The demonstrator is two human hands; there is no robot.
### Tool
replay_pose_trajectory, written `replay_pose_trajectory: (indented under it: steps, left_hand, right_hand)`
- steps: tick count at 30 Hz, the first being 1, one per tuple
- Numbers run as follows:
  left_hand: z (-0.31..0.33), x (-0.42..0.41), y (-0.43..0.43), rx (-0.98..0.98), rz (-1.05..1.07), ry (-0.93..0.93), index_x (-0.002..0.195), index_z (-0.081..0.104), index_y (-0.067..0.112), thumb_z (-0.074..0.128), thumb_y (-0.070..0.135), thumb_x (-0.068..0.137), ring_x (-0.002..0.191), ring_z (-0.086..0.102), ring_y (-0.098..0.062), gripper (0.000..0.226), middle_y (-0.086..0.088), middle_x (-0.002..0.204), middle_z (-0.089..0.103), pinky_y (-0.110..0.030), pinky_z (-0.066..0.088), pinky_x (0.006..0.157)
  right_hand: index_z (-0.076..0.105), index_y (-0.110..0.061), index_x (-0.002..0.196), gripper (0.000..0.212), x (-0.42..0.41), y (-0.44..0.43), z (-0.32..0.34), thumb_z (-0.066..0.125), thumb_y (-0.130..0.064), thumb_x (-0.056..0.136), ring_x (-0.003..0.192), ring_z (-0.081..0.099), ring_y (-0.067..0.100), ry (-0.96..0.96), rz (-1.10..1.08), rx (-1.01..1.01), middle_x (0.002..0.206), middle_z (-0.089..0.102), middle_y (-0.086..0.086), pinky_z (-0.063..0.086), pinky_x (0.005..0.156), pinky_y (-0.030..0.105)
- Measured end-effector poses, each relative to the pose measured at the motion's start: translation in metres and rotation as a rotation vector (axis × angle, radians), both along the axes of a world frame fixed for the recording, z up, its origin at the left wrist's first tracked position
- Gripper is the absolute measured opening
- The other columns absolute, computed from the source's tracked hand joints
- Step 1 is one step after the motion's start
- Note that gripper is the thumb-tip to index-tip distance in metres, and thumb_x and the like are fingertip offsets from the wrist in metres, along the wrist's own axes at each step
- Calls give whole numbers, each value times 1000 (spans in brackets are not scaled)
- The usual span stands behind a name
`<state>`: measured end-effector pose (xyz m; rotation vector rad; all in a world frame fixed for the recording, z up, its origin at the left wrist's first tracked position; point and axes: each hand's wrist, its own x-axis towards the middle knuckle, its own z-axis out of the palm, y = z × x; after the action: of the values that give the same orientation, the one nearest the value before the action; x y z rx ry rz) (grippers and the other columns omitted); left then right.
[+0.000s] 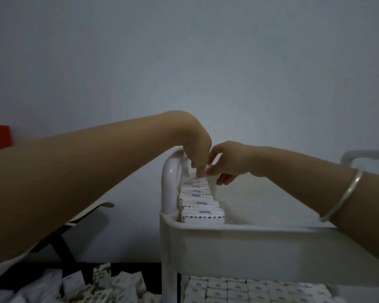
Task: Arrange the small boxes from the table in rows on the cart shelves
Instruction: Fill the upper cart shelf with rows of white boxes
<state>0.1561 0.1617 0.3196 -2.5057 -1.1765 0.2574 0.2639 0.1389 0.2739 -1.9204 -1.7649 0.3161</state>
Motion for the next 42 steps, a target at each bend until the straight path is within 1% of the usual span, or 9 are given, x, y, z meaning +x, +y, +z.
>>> replay_pose_trajectory:
  steps: [6, 10, 15, 21, 23, 29, 33, 38, 42]
  left_hand:
    - [4, -29, -3, 15, -36, -399, 128, 60, 13, 46, 12, 96, 120, 51, -24, 35, -6, 136, 53, -32, 40, 100]
    - [-4, -63, 4, -42, -138, -734, 126, 62, 20, 40, 3, 96, 130, 42, -16, 41, 0, 143, 47, -23, 29, 94]
    - [-27, -101, 3, -139, -243, -883, 125, 58, 31, 48, 13, 99, 120, 42, -4, 34, 9, 132, 48, -24, 31, 93]
    - [-68, -135, -9, -102, -316, -1049, 123, 58, 34, 49, 12, 97, 123, 47, -2, 35, 12, 131, 52, -26, 41, 102]
    - [-85, -148, -16, -101, -332, -1159, 117, 62, 33, 49, 7, 96, 115, 52, 1, 36, 14, 123, 57, -17, 45, 91]
    - [-164, -191, -31, -225, -352, -1226, 96, 70, 33, 50, -2, 93, 98, 64, 0, 40, 16, 101, 70, -37, 54, 89]
    - [-213, -233, -50, -253, -232, -1110, 93, 69, 38, 51, 5, 96, 94, 62, 6, 38, 27, 94, 67, -18, 50, 82]
    - [-277, -288, -78, -190, -53, -1160, 95, 69, 38, 53, 10, 95, 94, 61, 7, 32, 30, 95, 66, -13, 46, 80]
    - [-321, -329, -98, -207, 109, -1280, 92, 71, 34, 53, 5, 94, 93, 63, 6, 34, 26, 96, 68, -11, 45, 78]
  right_hand:
    - [62, -19, 111, 15, -5, 3, -9, 53, -19, 98, 90, 65, 17, 118, 88, -42, 110, 67, 6, 57, 76, 24]
    - [58, -15, 124, 28, -13, 2, -16, 42, -14, 101, 110, 62, 23, 104, 91, -122, 118, 63, 6, 54, 90, 32]
    - [44, -15, 138, 36, -20, -8, -18, 34, -22, 105, 109, 60, 23, 69, 60, -140, 121, 56, 4, 55, 87, 32]
    - [57, -5, 129, 37, -29, -28, -7, 37, -23, 102, 125, 49, 26, -373, -44, 76, 137, 54, 9, 39, 103, 33]
    - [64, -17, 120, 30, -32, -42, -3, 46, -28, 99, 116, 53, 20, -348, -70, 206, 129, 60, 2, 39, 93, 27]
    - [67, -27, 87, 14, -83, -111, -17, 55, -31, 93, 64, 55, 2, -148, 174, 584, 76, 64, -11, 40, 61, 21]
    - [66, -29, 82, 12, -131, -141, -59, 57, -30, 91, 57, 58, 1, -116, 478, 467, 63, 63, -10, 43, 57, 13]
    - [66, -31, 93, 9, -181, -119, -154, 57, -30, 93, 68, 60, 4, -197, 617, 280, 73, 62, -15, 51, 67, 31]
    - [65, -31, 104, 16, -211, -77, -239, 54, -24, 95, 78, 58, 5, -182, 640, 65, 94, 66, -12, 51, 76, 31]
